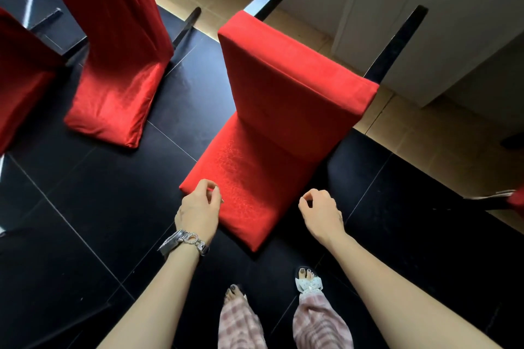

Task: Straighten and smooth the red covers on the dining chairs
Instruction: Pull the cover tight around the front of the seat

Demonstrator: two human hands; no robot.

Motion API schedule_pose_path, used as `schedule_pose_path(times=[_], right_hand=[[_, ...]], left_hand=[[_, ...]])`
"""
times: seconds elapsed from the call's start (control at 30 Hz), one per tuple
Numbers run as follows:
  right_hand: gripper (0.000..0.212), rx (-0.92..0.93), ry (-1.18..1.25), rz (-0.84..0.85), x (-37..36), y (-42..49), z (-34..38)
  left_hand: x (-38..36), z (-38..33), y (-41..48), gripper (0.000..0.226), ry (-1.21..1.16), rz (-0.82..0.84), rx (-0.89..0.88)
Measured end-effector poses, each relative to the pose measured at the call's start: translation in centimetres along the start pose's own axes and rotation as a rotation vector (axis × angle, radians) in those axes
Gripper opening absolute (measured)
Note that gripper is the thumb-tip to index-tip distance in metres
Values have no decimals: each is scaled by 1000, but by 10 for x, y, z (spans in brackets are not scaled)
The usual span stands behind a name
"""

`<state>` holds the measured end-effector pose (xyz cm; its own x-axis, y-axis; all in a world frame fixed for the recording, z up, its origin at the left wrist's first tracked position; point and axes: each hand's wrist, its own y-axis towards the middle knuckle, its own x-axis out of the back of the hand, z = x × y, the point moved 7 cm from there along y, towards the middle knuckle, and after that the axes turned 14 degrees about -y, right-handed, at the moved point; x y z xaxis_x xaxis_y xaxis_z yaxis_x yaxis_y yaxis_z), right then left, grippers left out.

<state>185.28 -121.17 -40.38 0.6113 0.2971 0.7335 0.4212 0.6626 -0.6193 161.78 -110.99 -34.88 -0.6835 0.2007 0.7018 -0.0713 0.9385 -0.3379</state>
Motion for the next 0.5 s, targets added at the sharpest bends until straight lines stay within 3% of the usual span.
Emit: schedule_pose_path(times=[0.27,0.5], right_hand=[[21,-93,103,-24,-39,-6,47],[43,-167,249,20,-100,-1,96]], left_hand=[[41,73,29,14,-120,9,110],[60,156,59,14,-326,-19,273]])
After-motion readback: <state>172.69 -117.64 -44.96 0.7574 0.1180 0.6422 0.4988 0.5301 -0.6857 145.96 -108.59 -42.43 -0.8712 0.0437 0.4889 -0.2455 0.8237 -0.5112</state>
